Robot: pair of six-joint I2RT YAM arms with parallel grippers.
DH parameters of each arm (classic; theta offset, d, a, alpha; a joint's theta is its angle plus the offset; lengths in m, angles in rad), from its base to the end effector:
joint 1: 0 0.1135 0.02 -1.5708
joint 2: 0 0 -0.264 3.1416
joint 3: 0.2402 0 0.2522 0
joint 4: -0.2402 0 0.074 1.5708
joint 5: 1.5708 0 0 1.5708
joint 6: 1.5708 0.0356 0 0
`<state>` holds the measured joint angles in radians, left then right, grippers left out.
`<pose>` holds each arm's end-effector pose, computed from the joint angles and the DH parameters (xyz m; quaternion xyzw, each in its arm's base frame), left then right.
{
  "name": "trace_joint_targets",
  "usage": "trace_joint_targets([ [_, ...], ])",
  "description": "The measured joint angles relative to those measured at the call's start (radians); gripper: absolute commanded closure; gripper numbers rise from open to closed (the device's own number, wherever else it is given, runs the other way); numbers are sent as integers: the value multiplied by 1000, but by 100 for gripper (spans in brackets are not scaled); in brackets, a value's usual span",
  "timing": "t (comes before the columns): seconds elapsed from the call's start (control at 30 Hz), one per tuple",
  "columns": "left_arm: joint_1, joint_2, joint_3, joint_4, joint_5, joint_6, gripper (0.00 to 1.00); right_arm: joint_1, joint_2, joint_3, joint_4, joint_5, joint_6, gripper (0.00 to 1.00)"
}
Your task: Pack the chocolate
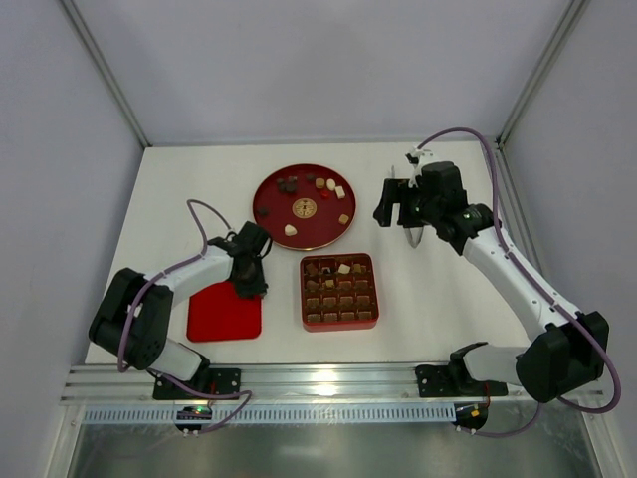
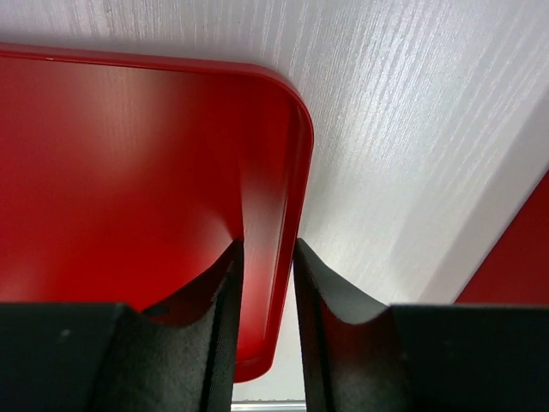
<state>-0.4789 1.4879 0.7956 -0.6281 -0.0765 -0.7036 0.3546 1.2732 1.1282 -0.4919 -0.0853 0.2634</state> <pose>0.2250 -0.1138 0.1603 -0.1159 0.9847 -0.0381 0.1247 0.2631 0.1006 0.3248 -0.0598 0.8903 0.1730 0.4169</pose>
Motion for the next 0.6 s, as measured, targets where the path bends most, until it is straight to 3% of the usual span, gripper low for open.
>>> trace_joint_targets([
  [0.07,-7,2,0,4,-10,0,87,3,-8,-5,5,-2,1,13],
  [0.23,-22,16,8,19,-17,2,100,6,-17,-24,14,-7,1,13],
  [0.43,-25,23,20,14,-29,16,100,6,-24,-49,16,-20,2,6],
  [0.47,-25,26,24,13,-32,25,100,6,-24,-52,18,-26,2,1],
  [0.6,-25,34,52,-26,-47,54,100,6,-24,-68,32,-56,6,0],
])
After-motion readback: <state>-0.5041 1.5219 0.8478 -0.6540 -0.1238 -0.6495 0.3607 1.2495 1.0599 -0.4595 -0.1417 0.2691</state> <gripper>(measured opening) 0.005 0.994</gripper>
